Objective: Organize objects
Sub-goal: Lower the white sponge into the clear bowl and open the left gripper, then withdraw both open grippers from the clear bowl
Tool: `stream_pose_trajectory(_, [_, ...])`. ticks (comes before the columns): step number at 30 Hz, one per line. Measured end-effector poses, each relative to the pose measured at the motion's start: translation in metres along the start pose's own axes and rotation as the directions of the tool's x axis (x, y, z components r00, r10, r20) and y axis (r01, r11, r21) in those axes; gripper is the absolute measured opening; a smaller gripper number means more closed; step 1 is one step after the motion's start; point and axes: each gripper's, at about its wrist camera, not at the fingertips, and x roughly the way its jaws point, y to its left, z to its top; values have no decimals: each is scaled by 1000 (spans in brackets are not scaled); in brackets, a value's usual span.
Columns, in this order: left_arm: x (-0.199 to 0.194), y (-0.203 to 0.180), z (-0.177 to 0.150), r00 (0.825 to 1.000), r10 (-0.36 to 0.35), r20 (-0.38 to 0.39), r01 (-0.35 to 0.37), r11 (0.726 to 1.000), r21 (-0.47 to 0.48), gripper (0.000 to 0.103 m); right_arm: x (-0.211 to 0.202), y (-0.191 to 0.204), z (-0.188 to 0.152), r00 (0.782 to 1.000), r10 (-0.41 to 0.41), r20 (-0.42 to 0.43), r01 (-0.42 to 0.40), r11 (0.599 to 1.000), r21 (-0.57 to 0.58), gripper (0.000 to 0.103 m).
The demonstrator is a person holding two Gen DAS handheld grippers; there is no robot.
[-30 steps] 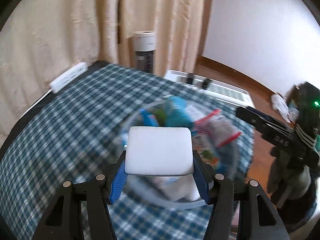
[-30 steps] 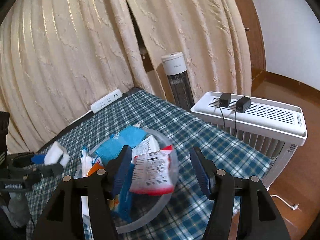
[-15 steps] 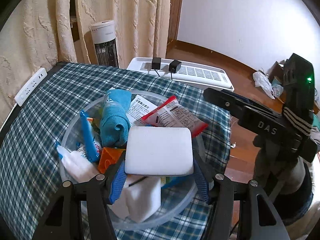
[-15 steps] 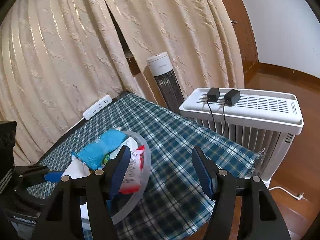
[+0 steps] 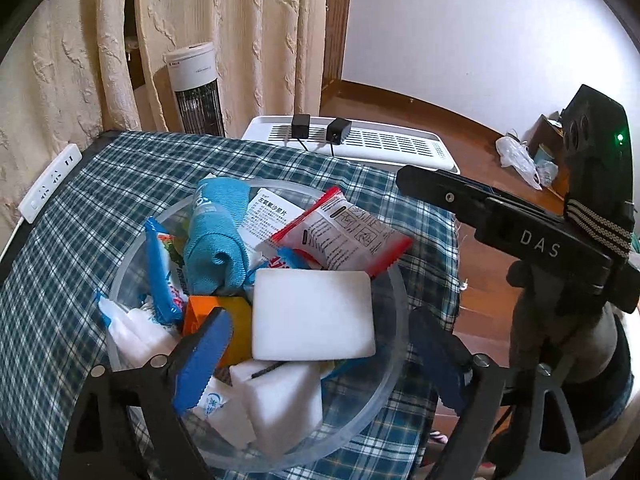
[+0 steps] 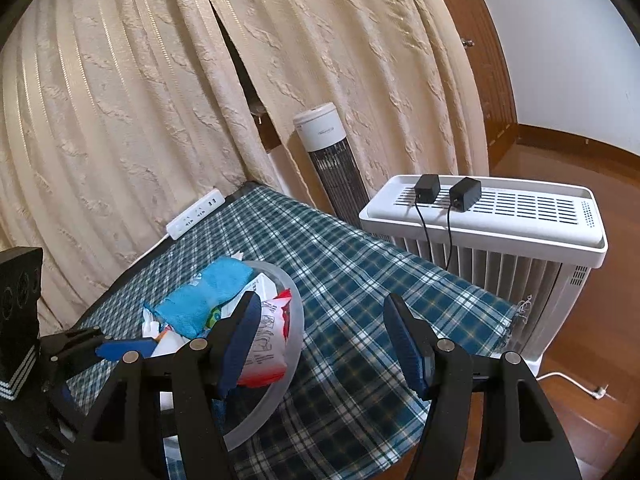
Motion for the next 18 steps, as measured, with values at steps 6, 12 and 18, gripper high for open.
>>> stream_pose_trajectory(6, [-19, 9, -2, 999, 2, 35, 0, 999, -37, 97, -6, 12, 1, 1000, 4, 7, -4, 1000, -17, 65])
stream_pose_trajectory(12, [-43, 19, -8, 991, 100, 90, -93, 993, -74, 103, -15, 30, 1, 1000, 15, -3, -15, 998, -53, 65])
stream_pose_trajectory(18, [-57, 38, -19, 967, 229, 111, -216, 969, -121, 103, -25, 52, -7, 998, 23, -52, -29, 993, -116, 76])
